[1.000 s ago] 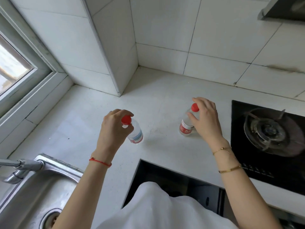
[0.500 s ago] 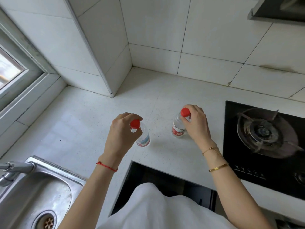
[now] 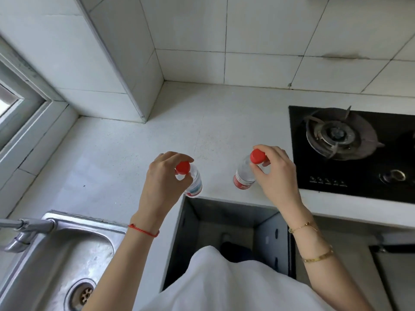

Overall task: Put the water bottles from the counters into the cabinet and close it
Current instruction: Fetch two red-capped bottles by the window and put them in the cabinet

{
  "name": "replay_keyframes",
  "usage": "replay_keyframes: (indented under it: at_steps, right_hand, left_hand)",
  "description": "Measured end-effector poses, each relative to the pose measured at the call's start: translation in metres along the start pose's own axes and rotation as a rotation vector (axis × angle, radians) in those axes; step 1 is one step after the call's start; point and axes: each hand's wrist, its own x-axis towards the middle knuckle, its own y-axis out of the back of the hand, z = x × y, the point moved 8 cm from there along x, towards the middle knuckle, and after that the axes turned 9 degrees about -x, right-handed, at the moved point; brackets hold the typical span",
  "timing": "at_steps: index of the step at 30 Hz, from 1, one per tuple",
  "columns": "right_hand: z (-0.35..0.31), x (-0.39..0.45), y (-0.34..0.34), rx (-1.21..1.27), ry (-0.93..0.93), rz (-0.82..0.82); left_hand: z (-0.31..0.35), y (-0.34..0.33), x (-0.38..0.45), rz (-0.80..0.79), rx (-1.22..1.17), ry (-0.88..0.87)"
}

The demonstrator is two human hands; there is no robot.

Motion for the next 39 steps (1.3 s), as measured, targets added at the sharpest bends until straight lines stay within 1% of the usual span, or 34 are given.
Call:
replay_keyframes:
  at_steps: [6, 12, 18, 22, 26, 31, 35, 39]
  right_hand:
    - [-0.003, -0.099, 0.017, -0.004, -0.142, 0.038]
    - [-0.001, -0.194, 0.043, -0.022, -0.28, 0.108]
    - [0.017, -0.276, 0.074, -0.079, -0.404, 0.167]
    - [0.033, -0.321, 0.1, -0.116, -0.47, 0.244]
    - [0.06, -0.36, 0.129, -0.14, -0.516, 0.324]
    - [0.107, -0.399, 0.167, -0.138, -0.546, 0.368]
    - [0.16, -0.42, 0.204, -0.133, -0.515, 0.363]
    - [0.218, -0.431, 0.243, -0.133, -0.467, 0.306]
  left_hand:
    - [0.015, -0.006, -0.053, -0.142, -0.06, -0.089]
    - [0.04, -0.025, -0.111, -0.319, -0.11, -0.18]
    - [0.081, -0.053, -0.162, -0.489, -0.129, -0.313]
    - [0.117, -0.075, -0.195, -0.577, -0.123, -0.397]
    - [0.157, -0.103, -0.224, -0.627, -0.12, -0.484]
    - [0.21, -0.149, -0.256, -0.665, -0.119, -0.522]
    - [0.257, -0.194, -0.282, -0.655, -0.11, -0.512]
    - [0.305, -0.241, -0.301, -0.616, -0.101, -0.474]
